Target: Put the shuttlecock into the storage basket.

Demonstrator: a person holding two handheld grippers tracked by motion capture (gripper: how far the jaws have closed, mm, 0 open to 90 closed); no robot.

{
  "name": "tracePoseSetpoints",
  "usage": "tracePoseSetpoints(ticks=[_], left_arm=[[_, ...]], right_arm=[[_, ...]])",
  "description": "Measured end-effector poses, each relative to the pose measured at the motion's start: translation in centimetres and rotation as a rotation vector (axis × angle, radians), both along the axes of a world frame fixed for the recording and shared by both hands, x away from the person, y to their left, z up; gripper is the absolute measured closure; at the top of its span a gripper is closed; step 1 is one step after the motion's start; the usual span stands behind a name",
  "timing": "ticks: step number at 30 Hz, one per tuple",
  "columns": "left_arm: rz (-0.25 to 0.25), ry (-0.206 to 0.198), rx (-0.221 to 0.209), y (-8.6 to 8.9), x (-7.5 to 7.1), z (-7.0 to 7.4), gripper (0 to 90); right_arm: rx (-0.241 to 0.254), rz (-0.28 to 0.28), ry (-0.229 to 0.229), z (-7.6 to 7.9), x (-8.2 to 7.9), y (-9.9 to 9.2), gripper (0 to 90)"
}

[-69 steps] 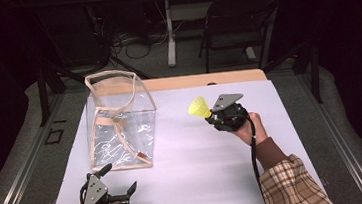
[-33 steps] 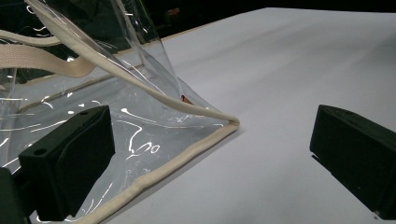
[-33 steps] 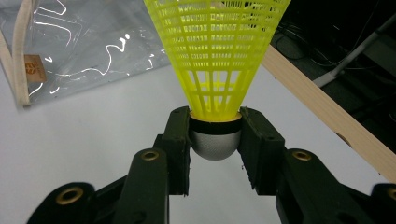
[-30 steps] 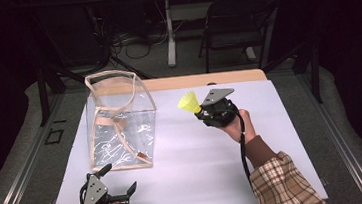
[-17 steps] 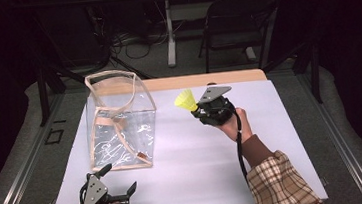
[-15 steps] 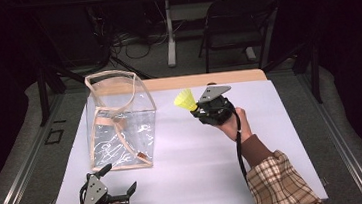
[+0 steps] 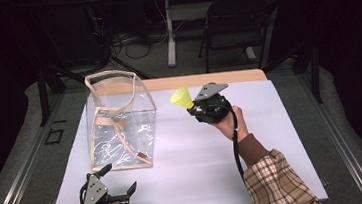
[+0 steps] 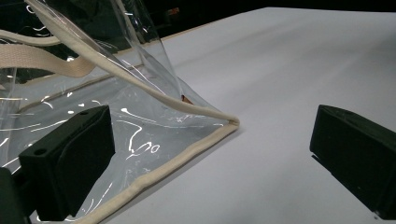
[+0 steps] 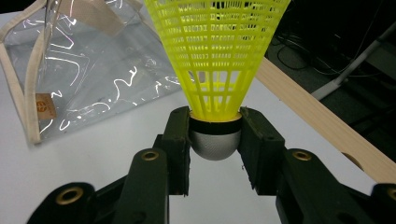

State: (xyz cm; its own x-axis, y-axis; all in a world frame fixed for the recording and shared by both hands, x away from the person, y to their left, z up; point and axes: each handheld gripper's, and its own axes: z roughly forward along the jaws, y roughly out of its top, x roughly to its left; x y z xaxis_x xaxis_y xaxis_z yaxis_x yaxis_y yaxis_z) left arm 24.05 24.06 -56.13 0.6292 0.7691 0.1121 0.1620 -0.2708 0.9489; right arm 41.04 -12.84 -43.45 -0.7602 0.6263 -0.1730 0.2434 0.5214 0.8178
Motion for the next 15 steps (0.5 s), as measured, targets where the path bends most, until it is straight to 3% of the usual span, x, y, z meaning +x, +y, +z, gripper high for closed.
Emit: tracePoseSetpoints(ticks=[15], left_arm=[[-0.002,0.004,-0.001,-0.03,0.03,-0.02,0.0]], right_arm=[[0.003,-0.002,-0.003,0.63,0.21,0.96,64.9]])
